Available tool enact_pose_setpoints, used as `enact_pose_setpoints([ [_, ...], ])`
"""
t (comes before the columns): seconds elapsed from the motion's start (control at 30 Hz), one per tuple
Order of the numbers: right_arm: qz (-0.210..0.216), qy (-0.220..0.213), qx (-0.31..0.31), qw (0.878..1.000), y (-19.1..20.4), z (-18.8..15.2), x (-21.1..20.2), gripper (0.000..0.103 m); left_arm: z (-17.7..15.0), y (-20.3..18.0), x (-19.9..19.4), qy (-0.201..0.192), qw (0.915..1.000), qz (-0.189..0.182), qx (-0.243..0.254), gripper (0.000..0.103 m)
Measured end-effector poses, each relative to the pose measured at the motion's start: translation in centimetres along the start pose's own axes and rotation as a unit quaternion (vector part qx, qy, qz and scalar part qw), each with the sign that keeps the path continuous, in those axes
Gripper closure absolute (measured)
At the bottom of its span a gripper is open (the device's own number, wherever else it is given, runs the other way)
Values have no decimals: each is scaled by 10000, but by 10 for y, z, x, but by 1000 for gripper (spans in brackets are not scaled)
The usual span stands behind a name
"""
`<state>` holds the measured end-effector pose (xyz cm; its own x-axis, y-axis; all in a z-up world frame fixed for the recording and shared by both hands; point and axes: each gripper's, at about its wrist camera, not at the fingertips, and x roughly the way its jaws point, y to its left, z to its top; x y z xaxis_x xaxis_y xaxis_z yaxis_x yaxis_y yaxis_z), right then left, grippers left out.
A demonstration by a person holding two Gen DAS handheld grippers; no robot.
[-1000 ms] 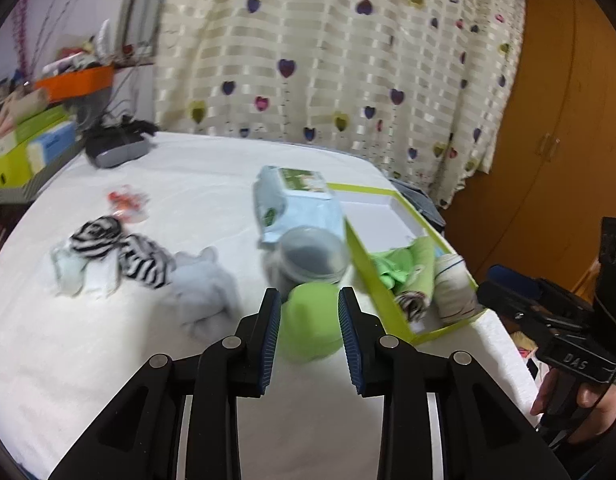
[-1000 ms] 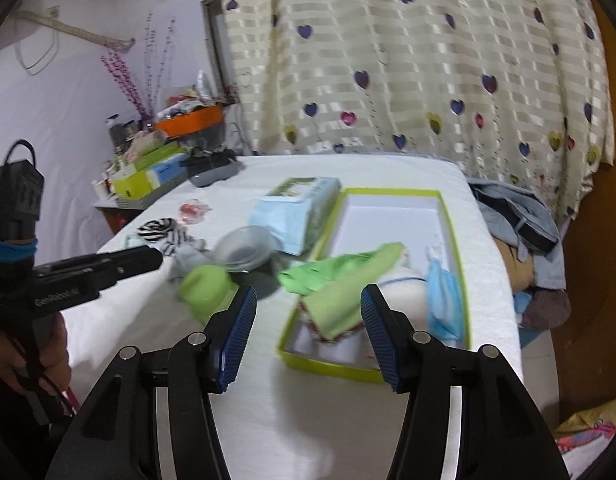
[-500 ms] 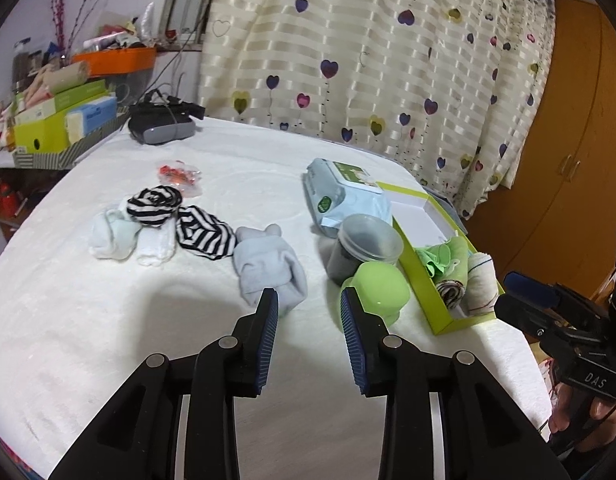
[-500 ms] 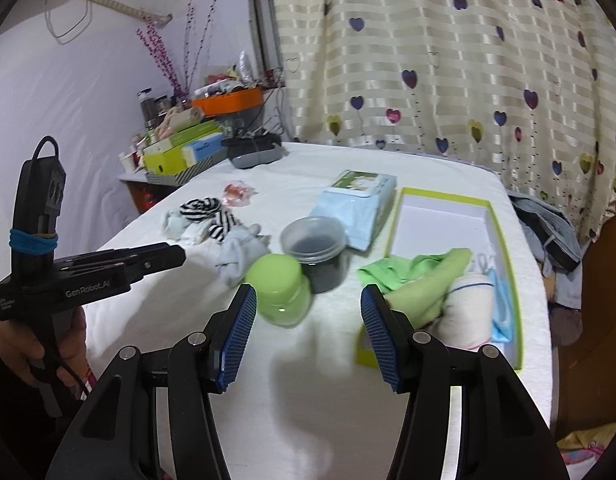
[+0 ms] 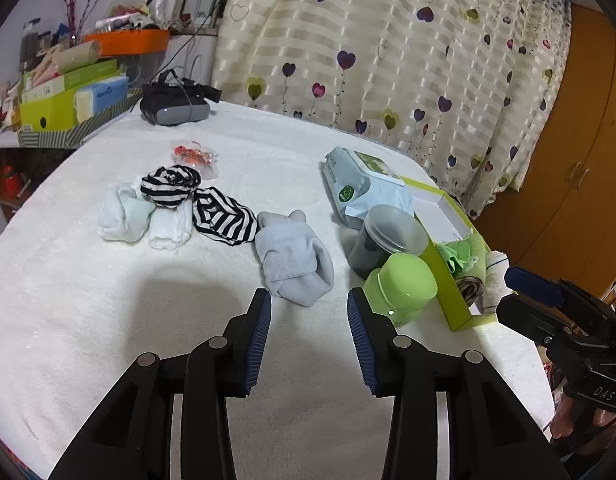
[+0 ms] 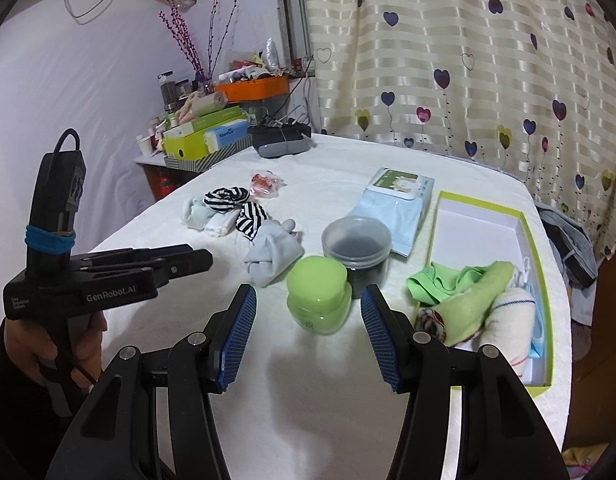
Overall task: Organize soft objects
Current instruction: 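Grasp the grey sock with the left gripper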
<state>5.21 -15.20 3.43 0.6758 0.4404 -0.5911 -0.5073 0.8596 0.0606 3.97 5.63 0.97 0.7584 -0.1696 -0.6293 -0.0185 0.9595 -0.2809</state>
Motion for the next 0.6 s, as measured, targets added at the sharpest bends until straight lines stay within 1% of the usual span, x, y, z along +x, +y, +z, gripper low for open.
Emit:
enact_pose_setpoints([
  [0.2, 54, 81, -64, 9999, 3, 4, 10, 47, 7, 5, 18, 136, 9999, 39, -91, 63],
  [0.4, 92, 127, -101, 9998, 1, 9, 20, 47, 19, 4, 44, 300, 9995, -95, -79, 61],
  [0.5, 113, 150, -90, 9998, -1, 10, 26, 47, 24, 2, 59, 395, 9992, -56, -61, 57],
  [0.53, 116, 159, -83, 9998, -3, 11, 28, 47, 26, 1, 64, 415, 9991, -51, -46, 51],
  [0.57, 118, 163, -75, 9998, -4, 12, 29, 47, 27, 2, 69, 443, 9990, 1, -52, 48],
  [0.6, 126, 170, -61, 9998, -5, 12, 31, 47, 28, 3, 73, 457, 9989, 15, -77, 48],
])
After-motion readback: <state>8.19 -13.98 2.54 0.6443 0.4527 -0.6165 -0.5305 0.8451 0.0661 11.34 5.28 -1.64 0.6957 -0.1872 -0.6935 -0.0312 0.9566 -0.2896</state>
